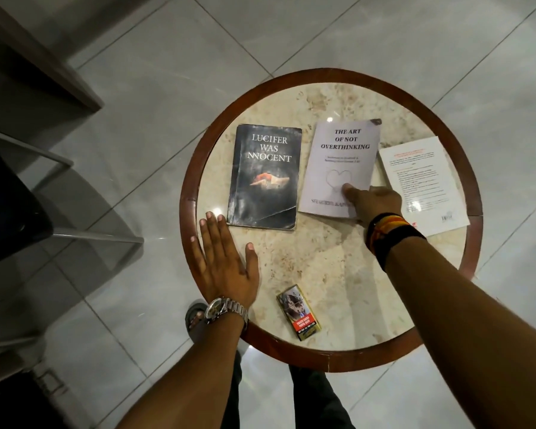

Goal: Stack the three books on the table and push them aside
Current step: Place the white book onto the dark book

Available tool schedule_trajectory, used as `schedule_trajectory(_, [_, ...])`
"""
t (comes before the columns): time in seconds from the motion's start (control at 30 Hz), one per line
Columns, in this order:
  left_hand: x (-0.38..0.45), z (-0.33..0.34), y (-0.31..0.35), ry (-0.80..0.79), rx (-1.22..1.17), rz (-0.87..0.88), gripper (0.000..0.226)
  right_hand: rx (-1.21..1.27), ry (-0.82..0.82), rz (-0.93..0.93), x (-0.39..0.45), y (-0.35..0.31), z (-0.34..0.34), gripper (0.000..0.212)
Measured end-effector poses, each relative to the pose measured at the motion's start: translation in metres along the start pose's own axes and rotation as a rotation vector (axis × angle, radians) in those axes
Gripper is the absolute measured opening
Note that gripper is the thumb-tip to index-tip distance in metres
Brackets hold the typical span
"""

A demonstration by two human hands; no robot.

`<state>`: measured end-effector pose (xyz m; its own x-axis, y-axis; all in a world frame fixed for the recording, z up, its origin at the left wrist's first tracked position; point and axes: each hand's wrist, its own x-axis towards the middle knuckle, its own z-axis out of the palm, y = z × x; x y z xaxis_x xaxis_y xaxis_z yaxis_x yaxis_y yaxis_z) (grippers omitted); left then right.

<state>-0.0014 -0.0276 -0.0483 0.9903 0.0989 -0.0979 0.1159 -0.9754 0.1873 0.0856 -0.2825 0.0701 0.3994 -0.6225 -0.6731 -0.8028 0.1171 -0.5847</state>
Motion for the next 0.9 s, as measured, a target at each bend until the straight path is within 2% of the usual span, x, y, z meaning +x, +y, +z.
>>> schedule_trajectory(0.1, [0.001, -0.004, 0.000, -0.011, 0.011, -0.005, 0.083, 0.177, 0.029, -0.094, -0.018, 0.000, -0.006, 0.039])
schedule_trajectory(0.2, [0.000, -0.004, -0.001, -0.013, 0.014, -0.001, 0.083, 0.311, -0.056, -0.087, -0.041, 0.006, 0.004, 0.033])
schedule_trajectory(0.27, [0.000, -0.002, -0.002, -0.006, 0.013, 0.007, 0.082, 0.279, -0.132, -0.092, -0.052, 0.010, 0.023, 0.022])
schedule_trajectory(0.53, [0.003, 0.005, -0.007, 0.004, 0.020, 0.017, 0.083, 0.111, -0.279, -0.051, -0.040, 0.017, 0.085, 0.021])
schedule_trajectory(0.63, [0.003, 0.005, -0.008, -0.004, 0.035, 0.012, 0.083, 0.079, -0.274, -0.053, -0.034, 0.023, 0.076, 0.028])
schedule_trajectory(0.77, [0.002, -0.001, -0.007, -0.027, 0.052, 0.007, 0.082, 0.032, -0.216, -0.060, -0.032, 0.033, 0.045, 0.016])
schedule_trajectory(0.9, [0.002, -0.008, -0.008, -0.047, 0.036, 0.010, 0.082, -0.037, -0.017, -0.198, -0.018, 0.031, 0.001, 0.015])
